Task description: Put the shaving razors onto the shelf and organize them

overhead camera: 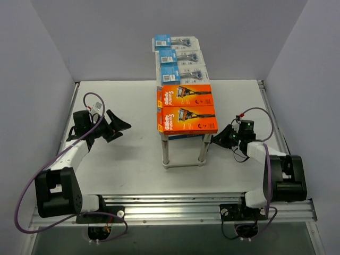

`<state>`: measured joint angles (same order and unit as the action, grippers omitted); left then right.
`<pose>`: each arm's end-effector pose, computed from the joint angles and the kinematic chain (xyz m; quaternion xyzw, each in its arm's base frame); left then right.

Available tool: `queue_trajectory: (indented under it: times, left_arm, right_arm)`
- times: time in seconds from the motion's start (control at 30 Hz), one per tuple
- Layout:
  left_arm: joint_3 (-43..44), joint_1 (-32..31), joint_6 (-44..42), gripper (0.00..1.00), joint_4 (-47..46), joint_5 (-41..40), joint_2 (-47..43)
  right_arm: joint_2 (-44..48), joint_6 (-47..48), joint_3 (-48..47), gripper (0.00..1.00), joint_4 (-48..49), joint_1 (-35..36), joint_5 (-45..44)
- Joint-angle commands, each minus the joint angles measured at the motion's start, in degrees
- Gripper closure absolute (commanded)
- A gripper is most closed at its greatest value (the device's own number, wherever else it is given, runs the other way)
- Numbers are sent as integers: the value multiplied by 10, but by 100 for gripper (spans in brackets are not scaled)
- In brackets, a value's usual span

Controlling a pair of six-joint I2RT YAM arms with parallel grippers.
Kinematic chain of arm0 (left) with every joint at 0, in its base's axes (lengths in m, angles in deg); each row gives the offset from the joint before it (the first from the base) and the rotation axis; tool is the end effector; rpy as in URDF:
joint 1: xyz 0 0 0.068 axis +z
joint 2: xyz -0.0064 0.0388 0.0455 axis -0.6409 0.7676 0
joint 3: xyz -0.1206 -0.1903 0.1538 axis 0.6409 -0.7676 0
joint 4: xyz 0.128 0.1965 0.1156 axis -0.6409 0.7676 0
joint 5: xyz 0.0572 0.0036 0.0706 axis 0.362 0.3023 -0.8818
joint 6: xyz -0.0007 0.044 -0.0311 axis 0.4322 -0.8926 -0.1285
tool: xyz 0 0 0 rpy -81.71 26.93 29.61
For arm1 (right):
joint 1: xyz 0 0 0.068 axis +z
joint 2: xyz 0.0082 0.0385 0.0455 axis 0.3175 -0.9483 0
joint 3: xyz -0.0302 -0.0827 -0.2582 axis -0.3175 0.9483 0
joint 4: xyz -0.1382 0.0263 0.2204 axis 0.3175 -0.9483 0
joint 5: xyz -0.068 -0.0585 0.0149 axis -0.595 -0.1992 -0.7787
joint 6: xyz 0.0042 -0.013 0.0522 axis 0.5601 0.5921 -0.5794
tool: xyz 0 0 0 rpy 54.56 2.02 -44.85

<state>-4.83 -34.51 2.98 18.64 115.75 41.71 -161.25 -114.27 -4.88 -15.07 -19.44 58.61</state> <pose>0.2816 0.0026 0.2272 -0.1662 0.8353 -0.4235 0.3086 0.2788 0.0164 0.1710 0.1366 0.8278 0.4080 0.3600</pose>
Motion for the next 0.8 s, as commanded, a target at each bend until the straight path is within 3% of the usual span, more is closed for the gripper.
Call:
queue_trajectory:
  times: [0.0,0.23,0.47,0.77]
  left_arm:
    - [40,3,-42,6,32,30,-11]
    - [42,5,-52,6,34,42,6]
    - [41,19,-53,6,36,48,-2]
    - [50,27,-68,6,71,47,13]
  right_arm:
    - [85,23,-21,100,-79,-24,-17]
    - [174,37,-53,100,-184,-46,-62]
    - [241,41,-144,100,-272,-64,-83]
    - [234,55,-273,100,-335,-65,-97]
